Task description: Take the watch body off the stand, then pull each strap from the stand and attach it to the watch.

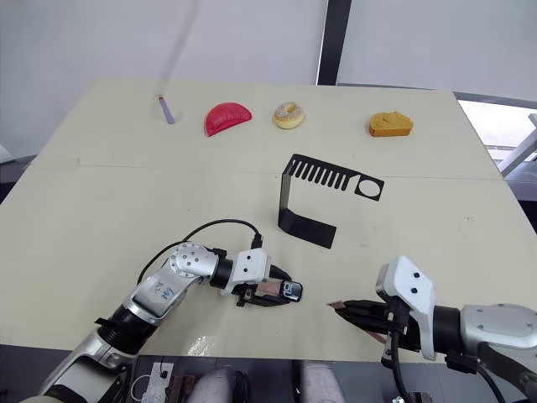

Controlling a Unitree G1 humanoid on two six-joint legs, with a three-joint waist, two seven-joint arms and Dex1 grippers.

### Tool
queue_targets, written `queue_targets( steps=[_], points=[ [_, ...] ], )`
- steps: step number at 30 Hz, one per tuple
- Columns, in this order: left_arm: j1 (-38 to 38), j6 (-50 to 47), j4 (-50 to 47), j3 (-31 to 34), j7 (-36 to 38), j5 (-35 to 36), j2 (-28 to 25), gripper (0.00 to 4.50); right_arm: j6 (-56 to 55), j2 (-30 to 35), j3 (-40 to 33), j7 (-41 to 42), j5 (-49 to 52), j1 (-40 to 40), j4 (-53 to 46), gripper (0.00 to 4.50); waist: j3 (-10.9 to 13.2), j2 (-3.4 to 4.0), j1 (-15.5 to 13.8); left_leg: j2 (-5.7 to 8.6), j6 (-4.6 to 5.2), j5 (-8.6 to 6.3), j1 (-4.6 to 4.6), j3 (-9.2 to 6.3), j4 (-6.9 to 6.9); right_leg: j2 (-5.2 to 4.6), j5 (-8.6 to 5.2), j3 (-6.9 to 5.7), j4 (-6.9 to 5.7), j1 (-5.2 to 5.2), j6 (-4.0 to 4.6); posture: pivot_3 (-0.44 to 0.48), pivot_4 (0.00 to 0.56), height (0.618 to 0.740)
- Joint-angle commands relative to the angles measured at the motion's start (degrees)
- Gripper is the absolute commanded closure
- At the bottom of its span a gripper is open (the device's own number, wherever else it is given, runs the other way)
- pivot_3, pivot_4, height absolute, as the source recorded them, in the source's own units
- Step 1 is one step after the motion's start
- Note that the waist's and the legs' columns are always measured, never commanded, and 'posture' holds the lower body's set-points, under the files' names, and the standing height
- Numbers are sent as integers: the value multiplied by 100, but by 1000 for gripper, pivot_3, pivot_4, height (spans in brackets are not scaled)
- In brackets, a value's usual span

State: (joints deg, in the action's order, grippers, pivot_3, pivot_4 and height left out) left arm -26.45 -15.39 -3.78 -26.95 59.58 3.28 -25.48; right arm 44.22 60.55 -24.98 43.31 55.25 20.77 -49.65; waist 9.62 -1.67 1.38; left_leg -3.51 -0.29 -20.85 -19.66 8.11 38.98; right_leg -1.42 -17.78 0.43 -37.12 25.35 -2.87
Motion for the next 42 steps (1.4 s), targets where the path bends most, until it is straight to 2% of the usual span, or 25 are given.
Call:
queue_targets(
  steps=[1,13,17,21,25,31,37,42],
  points=[
    [-2,-49,-27,-47,-165,-145,103,1854,65,-86,-16,-88,155,-40,-221,4500,0,0,-1,0,0,0,0,0,1,0,0,0,-1,0,0,0,150,737],
    [76,-373,-155,-99,-272,-166,202,1854,207,-187,-117,-156,241,-7,-285,4500,-2,-1,-2,2,0,0,11,0,3,-1,0,1,-5,-9,0,0,150,737],
    [79,-492,-121,-83,-280,-139,193,2897,182,-185,-92,-135,153,-35,-262,4500,-2,-2,-1,1,2,-1,29,-1,1,0,0,0,-3,-28,0,0,150,737],
    [11,-750,-56,0,-82,105,200,2896,45,-187,-26,-151,-135,-114,-268,4500,-2,-2,-1,0,2,-2,44,-3,0,0,0,-2,2,-47,0,0,150,737],
    [-299,-1755,30,306,328,778,180,2896,-132,-161,146,-192,-553,-345,-377,4500,-2,-1,16,-1,2,-2,47,-5,0,2,-1,-4,1,-53,1,0,150,737],
    [-1111,-4056,310,795,925,2056,36,2896,-514,-76,779,-316,-1502,-858,-665,4500,-1,-1,18,1,1,-1,42,-6,4,5,-1,-6,-1,-45,1,0,150,737],
    [-1584,-5019,802,1124,739,2571,216,2896,-869,-109,1678,-601,-2646,-1466,-762,4500,-1,-1,15,4,0,-1,36,-5,10,3,-2,-7,-4,-37,1,0,150,737],
    [-1664,-5101,839,1091,704,2667,235,2896,-1044,-193,2178,-717,-3352,-1636,-652,4500,-1,-1,14,8,-2,0,23,2,12,1,-4,-1,-25,-11,4,0,150,737]
  ],
)
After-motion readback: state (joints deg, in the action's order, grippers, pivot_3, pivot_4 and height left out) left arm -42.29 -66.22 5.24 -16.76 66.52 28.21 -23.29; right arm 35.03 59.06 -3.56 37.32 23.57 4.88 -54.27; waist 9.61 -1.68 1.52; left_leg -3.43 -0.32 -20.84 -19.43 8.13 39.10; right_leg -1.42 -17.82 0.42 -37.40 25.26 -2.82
